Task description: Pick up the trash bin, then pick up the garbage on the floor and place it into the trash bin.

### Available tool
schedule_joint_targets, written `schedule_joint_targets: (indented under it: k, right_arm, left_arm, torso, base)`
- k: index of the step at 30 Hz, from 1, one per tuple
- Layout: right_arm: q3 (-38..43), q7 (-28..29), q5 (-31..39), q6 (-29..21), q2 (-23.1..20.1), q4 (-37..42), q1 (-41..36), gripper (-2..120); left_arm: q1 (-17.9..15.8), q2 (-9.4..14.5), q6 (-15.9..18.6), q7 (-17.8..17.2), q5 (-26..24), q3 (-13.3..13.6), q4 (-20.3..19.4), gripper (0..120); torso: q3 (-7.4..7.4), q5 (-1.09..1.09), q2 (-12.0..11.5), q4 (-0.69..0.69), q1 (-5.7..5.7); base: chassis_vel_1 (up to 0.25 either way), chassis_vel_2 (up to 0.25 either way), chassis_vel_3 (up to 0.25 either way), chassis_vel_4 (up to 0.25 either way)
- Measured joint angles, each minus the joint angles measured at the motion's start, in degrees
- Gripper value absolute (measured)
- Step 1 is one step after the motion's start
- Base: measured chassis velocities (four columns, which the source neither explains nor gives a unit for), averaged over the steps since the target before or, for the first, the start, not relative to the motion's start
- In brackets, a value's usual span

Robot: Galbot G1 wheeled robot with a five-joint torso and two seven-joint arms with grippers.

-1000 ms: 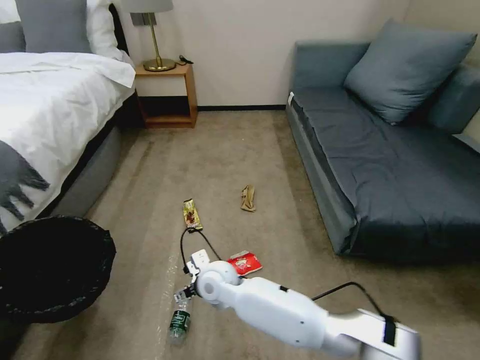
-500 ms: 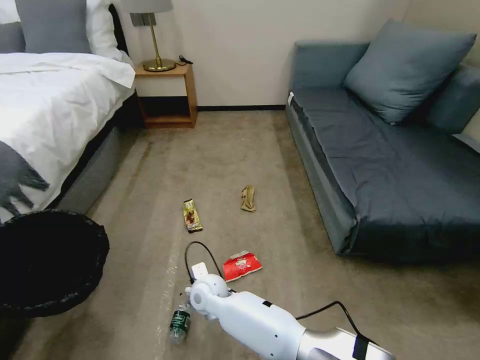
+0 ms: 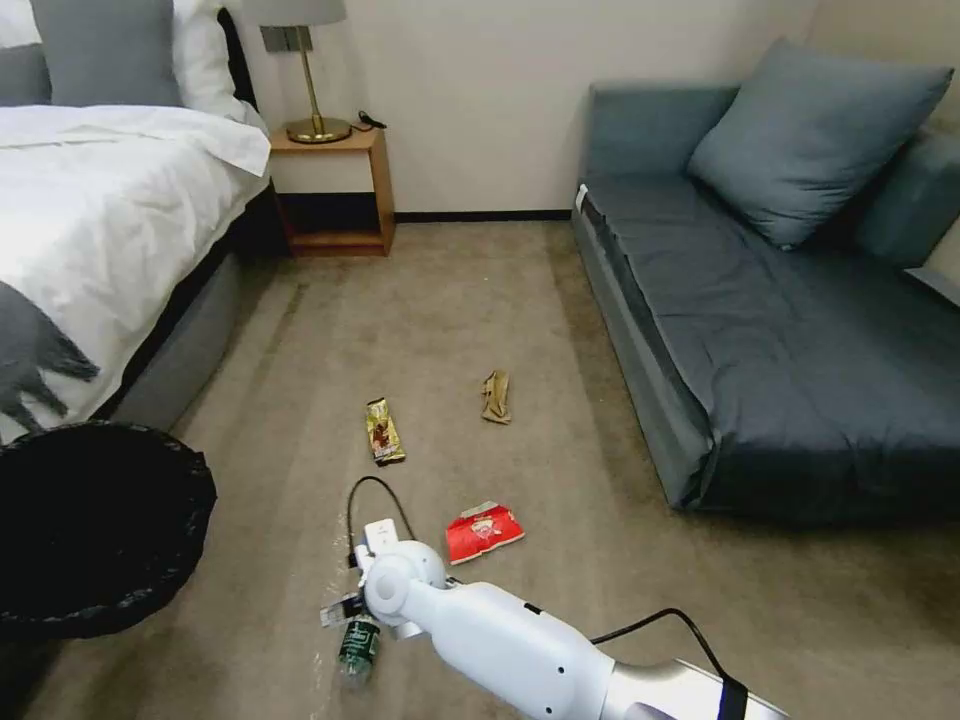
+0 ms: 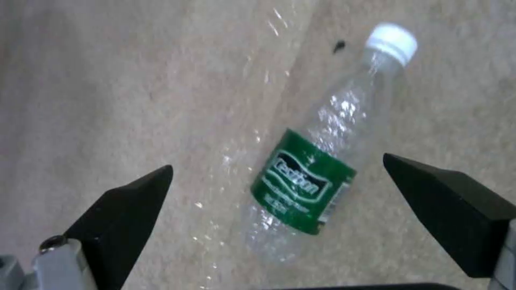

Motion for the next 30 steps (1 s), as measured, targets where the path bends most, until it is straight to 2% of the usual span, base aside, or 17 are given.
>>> schedule_joint_targets:
  k: [7,13,19,25,30]
  right_arm:
    - [-1.23,-3.14,-1.28,0.02,-0.03,-4.77,0.15,100]
    - [0.59,-5.09,-3.4,0.24,-0.06,-9.49,-0.33,100]
    - [1.92,-6.64,-3.96,0.86,-0.06,-10.07,-0.52,100]
    - [1.76,-9.34,-8.08,1.62,-0.05,-12.69,-0.54,100]
    - [1.38,-10.7,-10.46,1.56,0.07,-13.98,-0.73,91]
  left_arm:
    - [0.54,-0.14,0.0,-0.05,-0.56,-0.67,-0.55,3]
    - [0.62,0.72,0.0,-0.12,-1.38,-1.84,-0.69,3]
    - [0.46,0.85,0.0,-0.14,-1.41,-1.62,-0.2,3]
    - [0.19,0.69,0.0,-0.14,-1.18,-0.78,0.0,3]
    - [0.15,0.93,-0.01,-0.15,-1.38,-0.81,-0.18,3]
  torso:
    - [0.0,0.0,0.0,0.0,0.0]
    - [0.0,0.0,0.0,-0.01,0.0]
    - [0.0,0.0,0.0,-0.01,0.0]
    - [0.0,0.0,0.0,0.0,0.0]
    - [-0.02,0.02,0.02,-0.03,0.0]
  base:
    - [0.0,0.0,0.0,0.0]
    - [0.0,0.0,0.0,0.0]
    - [0.0,0.0,0.0,0.0]
    - [0.0,0.0,0.0,0.0]
    - [0.0,0.0,0.0,0.0]
